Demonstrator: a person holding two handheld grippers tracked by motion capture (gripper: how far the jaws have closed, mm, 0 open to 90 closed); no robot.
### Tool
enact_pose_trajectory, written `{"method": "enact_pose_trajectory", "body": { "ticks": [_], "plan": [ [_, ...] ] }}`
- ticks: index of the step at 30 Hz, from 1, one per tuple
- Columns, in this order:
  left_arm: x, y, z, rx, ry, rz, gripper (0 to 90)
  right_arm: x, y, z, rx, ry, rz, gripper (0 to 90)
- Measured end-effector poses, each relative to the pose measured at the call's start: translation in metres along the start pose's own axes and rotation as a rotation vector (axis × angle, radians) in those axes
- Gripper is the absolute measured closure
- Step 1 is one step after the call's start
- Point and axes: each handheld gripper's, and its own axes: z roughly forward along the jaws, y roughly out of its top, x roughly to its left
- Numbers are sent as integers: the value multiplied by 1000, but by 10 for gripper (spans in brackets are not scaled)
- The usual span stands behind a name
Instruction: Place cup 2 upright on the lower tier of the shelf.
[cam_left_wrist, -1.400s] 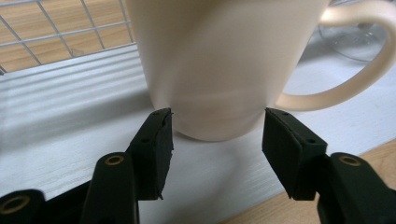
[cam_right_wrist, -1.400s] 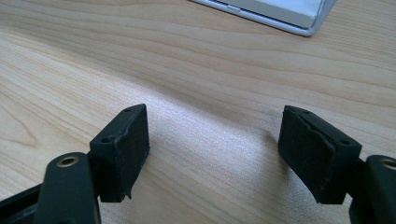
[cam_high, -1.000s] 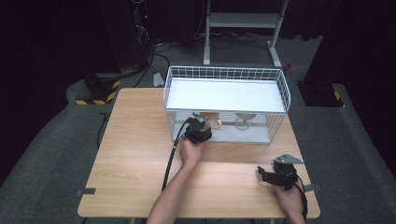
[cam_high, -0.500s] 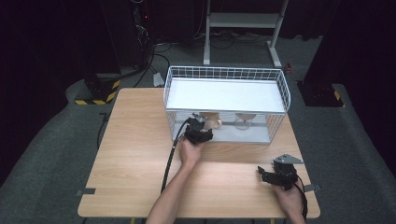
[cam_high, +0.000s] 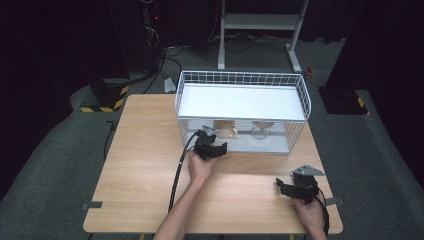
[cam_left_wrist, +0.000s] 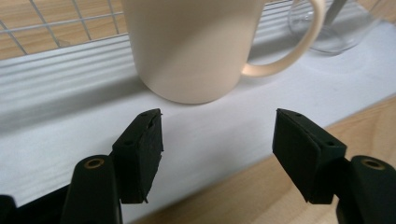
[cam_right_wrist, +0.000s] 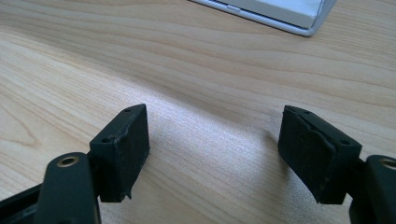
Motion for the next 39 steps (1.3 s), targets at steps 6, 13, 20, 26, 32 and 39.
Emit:
{"method": "enact_pose_trajectory", "body": {
  "ticks": [6,13,20,26,32,39],
  "plan": [
    [-2,-2,-9,-17,-27,-1,328,0,0,0,1,1,-1,245],
    [-2,-5,-18,-30,-32,-2,314,0,0,0,1,1,0,245],
    [-3,-6,-26,-49,-40,-2,311,0,0,0,1,1,0,245],
    [-1,-7,-32,-36,-29,6,300,0,0,0,1,1,0,245],
    [0,-7,-40,-44,-33,12,297,0,0,0,1,1,0,246],
    [1,-10,-48,-44,-47,19,288,0,0,0,1,1,0,245]
  ]
}}
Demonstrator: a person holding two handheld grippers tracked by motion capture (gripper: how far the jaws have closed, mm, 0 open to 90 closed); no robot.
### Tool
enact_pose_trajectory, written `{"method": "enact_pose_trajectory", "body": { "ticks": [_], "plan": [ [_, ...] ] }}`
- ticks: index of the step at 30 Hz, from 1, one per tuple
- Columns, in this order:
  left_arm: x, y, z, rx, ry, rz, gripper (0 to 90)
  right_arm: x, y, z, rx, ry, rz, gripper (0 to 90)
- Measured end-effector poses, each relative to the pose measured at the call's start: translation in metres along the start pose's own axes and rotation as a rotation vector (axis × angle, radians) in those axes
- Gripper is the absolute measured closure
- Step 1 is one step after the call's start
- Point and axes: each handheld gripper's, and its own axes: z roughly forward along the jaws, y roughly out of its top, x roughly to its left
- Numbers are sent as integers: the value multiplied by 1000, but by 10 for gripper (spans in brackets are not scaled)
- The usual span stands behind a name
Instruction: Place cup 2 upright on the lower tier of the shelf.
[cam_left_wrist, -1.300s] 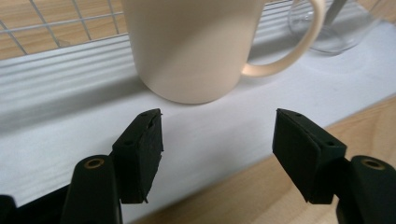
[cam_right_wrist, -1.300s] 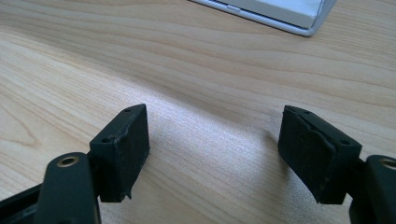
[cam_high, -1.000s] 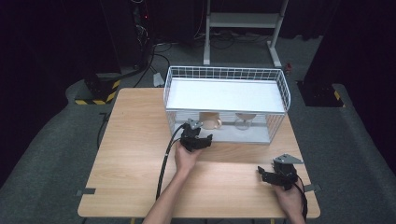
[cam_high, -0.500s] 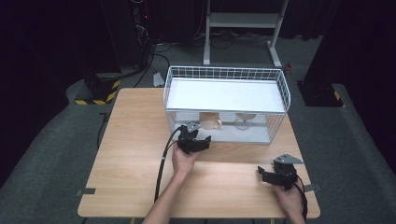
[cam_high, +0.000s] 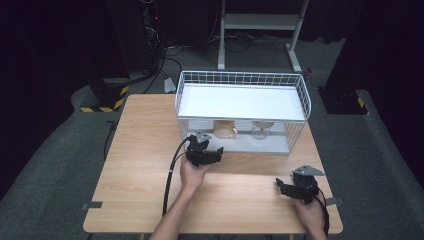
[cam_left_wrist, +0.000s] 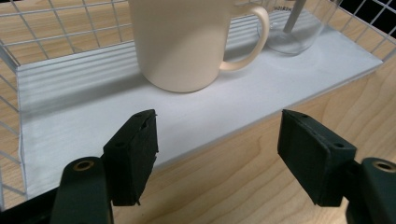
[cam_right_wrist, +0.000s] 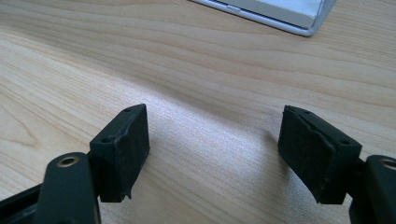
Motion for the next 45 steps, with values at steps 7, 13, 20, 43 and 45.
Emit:
{"method": "enact_pose_trajectory", "body": {
  "ticks": [7,13,20,43,45],
  "plan": [
    [6,-13,-19,-20,0,-19,288,0,0,0,0,0,0,245],
    [9,-24,-33,-37,-15,-40,287,0,0,0,0,0,-1,245],
    [11,-40,-45,-42,-15,-49,285,0,0,0,0,0,-1,245],
    [20,-82,-56,2,44,-36,279,0,0,0,0,0,-1,245],
    [21,-86,-55,9,56,-39,278,0,0,0,0,0,-1,245]
  ]
}}
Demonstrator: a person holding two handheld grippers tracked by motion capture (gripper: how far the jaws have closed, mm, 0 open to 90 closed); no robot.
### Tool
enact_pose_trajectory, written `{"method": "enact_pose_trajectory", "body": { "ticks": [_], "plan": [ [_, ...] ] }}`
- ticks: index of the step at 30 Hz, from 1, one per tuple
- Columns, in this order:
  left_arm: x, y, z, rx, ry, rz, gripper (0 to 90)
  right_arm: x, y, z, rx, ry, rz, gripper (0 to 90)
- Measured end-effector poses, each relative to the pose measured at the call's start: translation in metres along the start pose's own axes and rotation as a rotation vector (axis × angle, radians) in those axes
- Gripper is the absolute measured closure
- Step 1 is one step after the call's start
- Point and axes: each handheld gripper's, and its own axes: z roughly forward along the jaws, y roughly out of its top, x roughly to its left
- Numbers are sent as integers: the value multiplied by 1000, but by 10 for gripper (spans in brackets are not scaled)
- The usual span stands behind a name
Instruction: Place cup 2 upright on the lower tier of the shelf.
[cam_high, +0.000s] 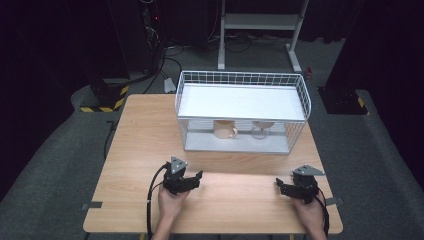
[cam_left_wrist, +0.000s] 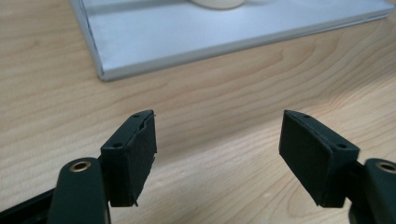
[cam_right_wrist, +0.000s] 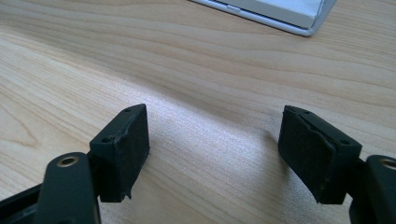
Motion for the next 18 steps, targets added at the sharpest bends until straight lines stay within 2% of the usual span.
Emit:
{"method": "enact_pose_trajectory", "body": {
  "ticks": [11,18],
  "plan": [
    [7,-11,2,36,54,15,271,0,0,0,0,0,2,245],
    [9,-16,3,44,66,6,271,0,0,0,0,0,0,245]
  ]
}}
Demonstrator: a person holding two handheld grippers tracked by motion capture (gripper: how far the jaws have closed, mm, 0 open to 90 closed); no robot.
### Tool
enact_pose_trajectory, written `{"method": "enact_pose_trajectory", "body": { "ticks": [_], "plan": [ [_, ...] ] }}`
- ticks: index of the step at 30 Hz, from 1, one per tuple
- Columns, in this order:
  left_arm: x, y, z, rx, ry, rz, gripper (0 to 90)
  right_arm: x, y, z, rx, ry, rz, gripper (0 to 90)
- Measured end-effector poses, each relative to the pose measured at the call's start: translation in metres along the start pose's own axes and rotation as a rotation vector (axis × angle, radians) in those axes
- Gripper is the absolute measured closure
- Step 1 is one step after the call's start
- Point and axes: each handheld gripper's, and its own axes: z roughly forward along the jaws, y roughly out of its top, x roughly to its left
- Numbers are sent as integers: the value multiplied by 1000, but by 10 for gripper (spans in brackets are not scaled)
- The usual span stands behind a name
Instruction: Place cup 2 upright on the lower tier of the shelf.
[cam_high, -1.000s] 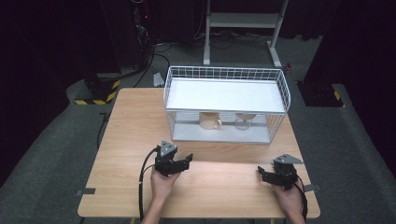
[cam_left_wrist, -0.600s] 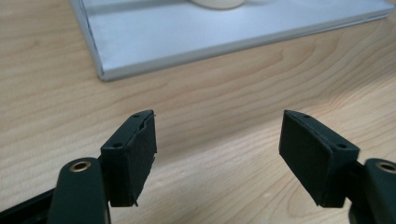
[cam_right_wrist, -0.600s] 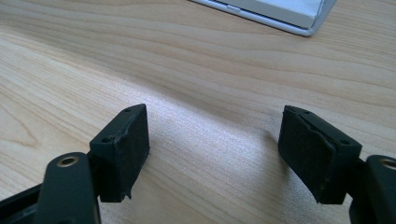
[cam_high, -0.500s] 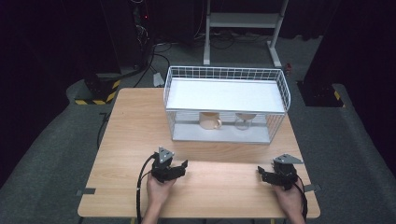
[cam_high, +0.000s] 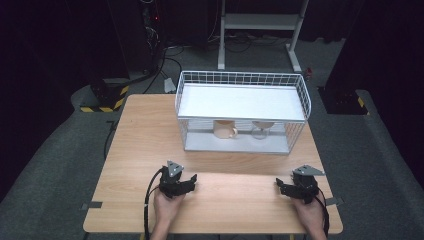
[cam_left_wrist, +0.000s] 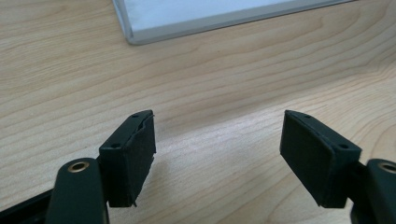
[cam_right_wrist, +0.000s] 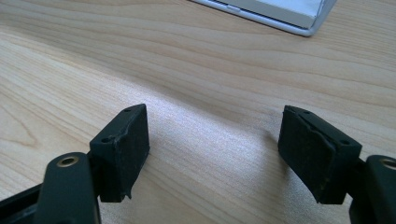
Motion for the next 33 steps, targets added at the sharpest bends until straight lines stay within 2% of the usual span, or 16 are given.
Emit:
{"method": "enact_pose_trajectory", "body": {
  "ticks": [3,10,18,19,21,33],
  "plan": [
    [2,-1,1,0,-3,-13,271,0,0,0,0,0,-1,245],
    [3,-3,5,22,13,-1,270,0,0,0,0,0,-1,245],
    [-1,-3,7,41,73,34,251,0,0,0,0,-1,-1,245],
    [-1,-3,7,43,70,16,242,0,0,0,0,0,-1,245],
    [-1,-3,8,47,73,6,225,0,0,0,0,0,1,245],
    [-1,-2,8,51,72,10,192,0,0,0,-1,1,-2,245]
  ]
}}
